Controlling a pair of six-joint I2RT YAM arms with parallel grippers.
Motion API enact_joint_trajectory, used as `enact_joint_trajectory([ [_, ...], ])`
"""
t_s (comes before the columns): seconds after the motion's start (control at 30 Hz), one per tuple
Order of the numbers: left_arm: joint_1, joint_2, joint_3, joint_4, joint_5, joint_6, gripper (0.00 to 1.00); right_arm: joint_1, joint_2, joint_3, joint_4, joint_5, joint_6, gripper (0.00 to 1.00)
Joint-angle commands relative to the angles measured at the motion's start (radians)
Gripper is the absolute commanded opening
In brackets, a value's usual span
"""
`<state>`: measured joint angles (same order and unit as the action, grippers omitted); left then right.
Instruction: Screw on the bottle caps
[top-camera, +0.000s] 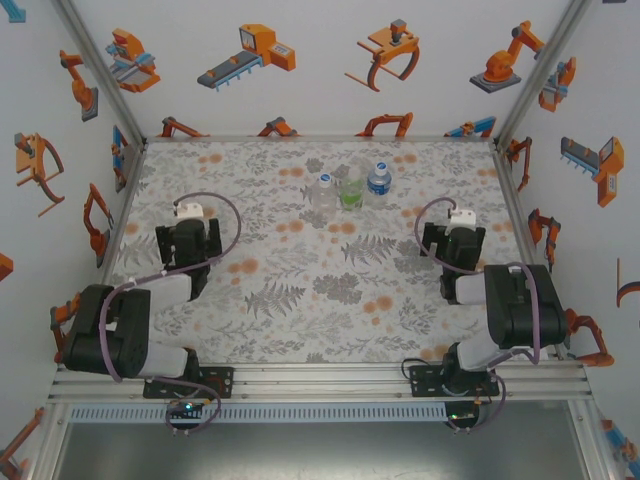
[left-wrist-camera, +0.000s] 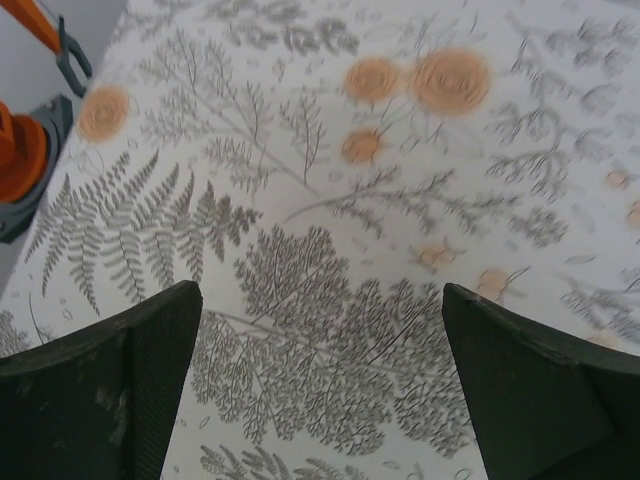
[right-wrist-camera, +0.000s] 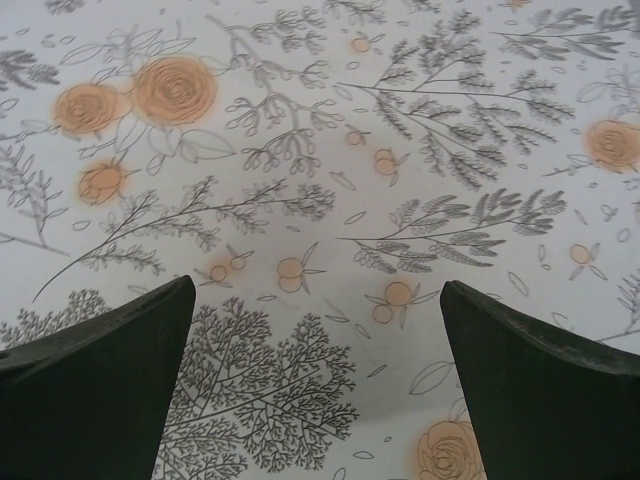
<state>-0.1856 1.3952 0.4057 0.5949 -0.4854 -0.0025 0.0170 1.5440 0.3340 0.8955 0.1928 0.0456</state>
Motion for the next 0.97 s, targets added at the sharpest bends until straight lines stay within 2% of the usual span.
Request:
enact_joint_trajectory([
  [0.0, 0.024, 0.022, -0.042, 0.244, 0.134, 0.039, 0.97, -0.004, -0.002, 0.02, 0.034, 0.087, 0.043, 0.99],
  [0.1, 0.038, 0.097, -0.049, 0.331, 0.172, 0.043, 0.97, -0.005, -0.002, 0.022, 0.032, 0.082, 0.043, 0.99],
  [0.17, 0.055, 0.076, -0.027, 0.249, 0.201, 0.019, 0.97, -0.003, -0.002, 0.022, 0.032, 0.083, 0.042, 0.99],
  [0.23, 0.071, 0.093, -0.023, 0.265, 0.256, 0.024, 0.97, -0.005, -0.002, 0.022, 0.032, 0.083, 0.041, 0.99],
  [0.33, 0.119, 0.11, 0.026, 0.172, 0.373, 0.001, 0.97, -0.005, -0.002, 0.022, 0.032, 0.081, 0.041, 0.99],
  [0.37, 0.15, 0.131, 0.025, 0.179, 0.448, -0.011, 0.97, -0.005, -0.002, 0.022, 0.032, 0.082, 0.041, 0.99],
  [0.43, 0.168, 0.155, -0.014, 0.288, 0.479, -0.016, 0.97, -0.004, -0.003, 0.022, 0.032, 0.081, 0.042, 0.99],
  [0.47, 0.162, 0.145, -0.012, 0.267, 0.489, -0.004, 0.97, -0.004, -0.002, 0.022, 0.032, 0.08, 0.041, 0.99],
  [0.57, 0.157, 0.15, -0.015, 0.281, 0.485, -0.001, 0.97, -0.004, -0.002, 0.022, 0.032, 0.079, 0.042, 0.99],
  [0.7, 0.117, 0.152, -0.036, 0.325, 0.375, 0.01, 0.97, -0.005, -0.002, 0.022, 0.033, 0.079, 0.042, 0.99],
  [0.93, 0.119, 0.146, -0.03, 0.303, 0.376, 0.007, 0.97, -0.005, -0.004, 0.014, 0.042, 0.078, 0.039, 0.99],
])
